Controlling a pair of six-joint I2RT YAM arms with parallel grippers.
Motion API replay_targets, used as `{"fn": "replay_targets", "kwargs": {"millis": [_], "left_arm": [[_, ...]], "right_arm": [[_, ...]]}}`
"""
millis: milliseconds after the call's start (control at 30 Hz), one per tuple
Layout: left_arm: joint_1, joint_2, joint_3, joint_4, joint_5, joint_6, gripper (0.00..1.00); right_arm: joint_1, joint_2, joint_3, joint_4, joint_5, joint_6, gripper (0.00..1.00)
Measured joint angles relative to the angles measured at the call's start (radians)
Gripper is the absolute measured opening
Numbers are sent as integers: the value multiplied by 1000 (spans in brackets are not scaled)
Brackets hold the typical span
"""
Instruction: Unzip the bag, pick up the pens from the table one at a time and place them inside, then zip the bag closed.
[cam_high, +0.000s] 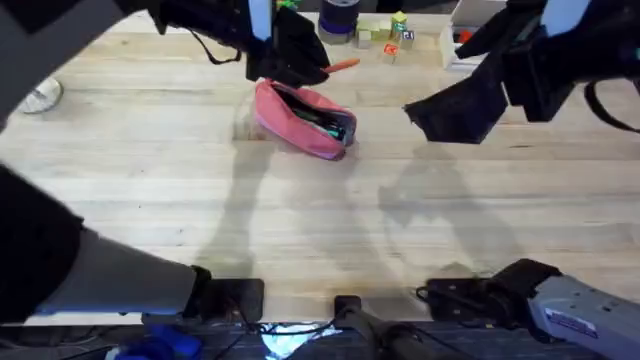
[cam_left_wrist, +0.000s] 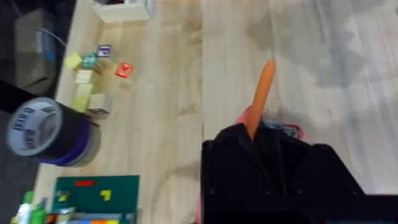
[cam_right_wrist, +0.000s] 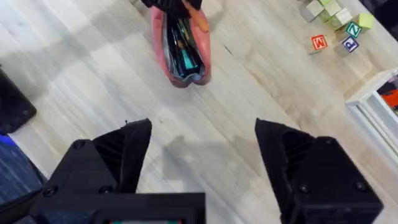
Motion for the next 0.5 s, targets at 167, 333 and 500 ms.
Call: {"fn": "replay_targets", "kwargs": {"millis": [167, 333, 500], "left_arm": [[-9, 84, 0, -1, 3, 14, 42], [-11, 150, 0, -2, 3, 21, 42], [-12, 179, 0, -3, -27, 22, 42]], "right_arm": [[0, 0, 0, 0, 0, 0, 998], [0, 0, 0, 0, 0, 0, 997], [0, 0, 0, 0, 0, 0, 997]]}}
